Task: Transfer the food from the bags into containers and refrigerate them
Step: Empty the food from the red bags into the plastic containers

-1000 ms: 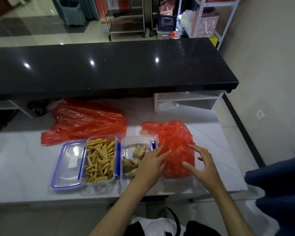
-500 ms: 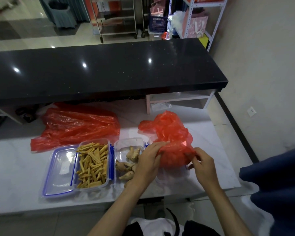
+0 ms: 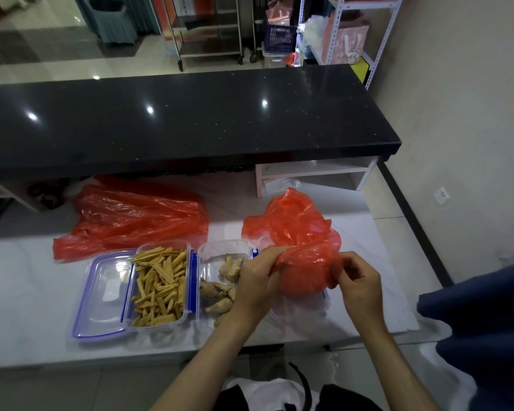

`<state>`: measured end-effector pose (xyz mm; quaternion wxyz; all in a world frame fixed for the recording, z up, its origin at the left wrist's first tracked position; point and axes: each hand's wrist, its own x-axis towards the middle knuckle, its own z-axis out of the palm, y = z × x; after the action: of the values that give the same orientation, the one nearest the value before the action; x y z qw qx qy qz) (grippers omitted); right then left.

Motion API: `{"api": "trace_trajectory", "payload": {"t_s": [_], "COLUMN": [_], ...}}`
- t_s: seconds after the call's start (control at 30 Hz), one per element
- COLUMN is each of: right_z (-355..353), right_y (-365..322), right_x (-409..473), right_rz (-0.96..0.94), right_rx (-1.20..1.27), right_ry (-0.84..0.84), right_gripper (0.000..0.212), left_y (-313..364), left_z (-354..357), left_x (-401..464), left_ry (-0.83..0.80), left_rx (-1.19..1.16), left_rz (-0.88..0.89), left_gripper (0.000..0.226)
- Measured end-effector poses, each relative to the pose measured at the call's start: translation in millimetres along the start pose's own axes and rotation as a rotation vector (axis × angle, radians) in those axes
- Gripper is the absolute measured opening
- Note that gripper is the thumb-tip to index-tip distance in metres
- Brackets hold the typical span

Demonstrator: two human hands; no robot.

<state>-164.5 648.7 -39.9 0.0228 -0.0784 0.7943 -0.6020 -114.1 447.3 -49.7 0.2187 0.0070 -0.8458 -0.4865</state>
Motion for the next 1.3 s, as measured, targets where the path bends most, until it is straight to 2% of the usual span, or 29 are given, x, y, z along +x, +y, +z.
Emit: {"api": "trace_trajectory", "payload": {"t_s": [0.07, 0.17, 0.23, 0.27, 0.4, 0.43, 0.5, 0.57, 0.63, 0.7, 0.83, 0.9, 0.93, 1.03, 1.07, 1.2, 1.3], "right_z": [2, 7, 9, 8, 6, 6, 7, 7, 7, 7, 9, 10, 11, 13, 13, 17, 19], "right_y": [4, 16, 29, 36, 41, 39, 37, 41, 45, 42, 32, 27, 23, 15, 14, 5, 2], "right_x": [2, 1, 1, 1, 2, 1, 1, 2, 3, 2, 1, 0, 0, 1, 2, 6, 5], "right_rz": [0.01, 0.059, 0.081, 0.076, 0.019, 0.017, 0.024, 0.024, 0.01, 0.006, 0.014, 0.02, 0.023, 0.014, 0.013, -0.006, -0.038], "right_rx": [-0.029, -0.105, -0.283, -0.354, -0.348, -0.323, -0.282, -0.286, -0.281, -0.231, -0.128, -0.083, -0.062, -0.006, 0.008, 0.048, 0.002], "right_ry": [-0.068, -0.225, -0.305, -0.322, -0.265, -0.225, -0.165, -0.146, -0.133, -0.126, -0.122, -0.114, -0.104, -0.055, -0.037, 0.002, -0.048], "right_gripper": [0.019, 0.045, 0.063, 0.065, 0.049, 0.047, 0.039, 0.03, 0.023, 0.017, 0.022, 0.022, 0.022, 0.022, 0.021, 0.027, 0.025], "left_y": [-5, -14, -18, -21, -27, -26, -30, -36, -43, -48, -48, -47, -46, -38, -35, -18, -13], "left_z": [1, 1, 0, -1, -3, -3, -2, 0, 1, 2, 6, 8, 8, 7, 7, 6, 5], "left_x": [0, 0, -4, -6, -16, -18, -20, -22, -23, -22, -22, -21, -21, -20, -19, -15, -14], "left_ry": [-0.025, -0.133, -0.18, -0.198, -0.363, -0.433, -0.549, -0.585, -0.574, -0.545, -0.491, -0.455, -0.439, -0.395, -0.366, -0.214, -0.102], "left_rx": [0.13, 0.343, 0.339, 0.324, 0.381, 0.402, 0.483, 0.592, 0.621, 0.596, 0.563, 0.512, 0.455, 0.251, 0.19, -0.046, -0.174], "left_rz": [0.029, -0.044, -0.126, -0.146, -0.067, -0.064, -0.068, -0.041, -0.07, -0.12, -0.117, -0.123, -0.129, -0.151, -0.157, -0.241, -0.351], "left_gripper": [0.032, 0.042, 0.049, 0.05, 0.045, 0.05, 0.075, 0.094, 0.099, 0.09, 0.042, 0.026, 0.028, 0.066, 0.072, 0.062, 0.051]}}
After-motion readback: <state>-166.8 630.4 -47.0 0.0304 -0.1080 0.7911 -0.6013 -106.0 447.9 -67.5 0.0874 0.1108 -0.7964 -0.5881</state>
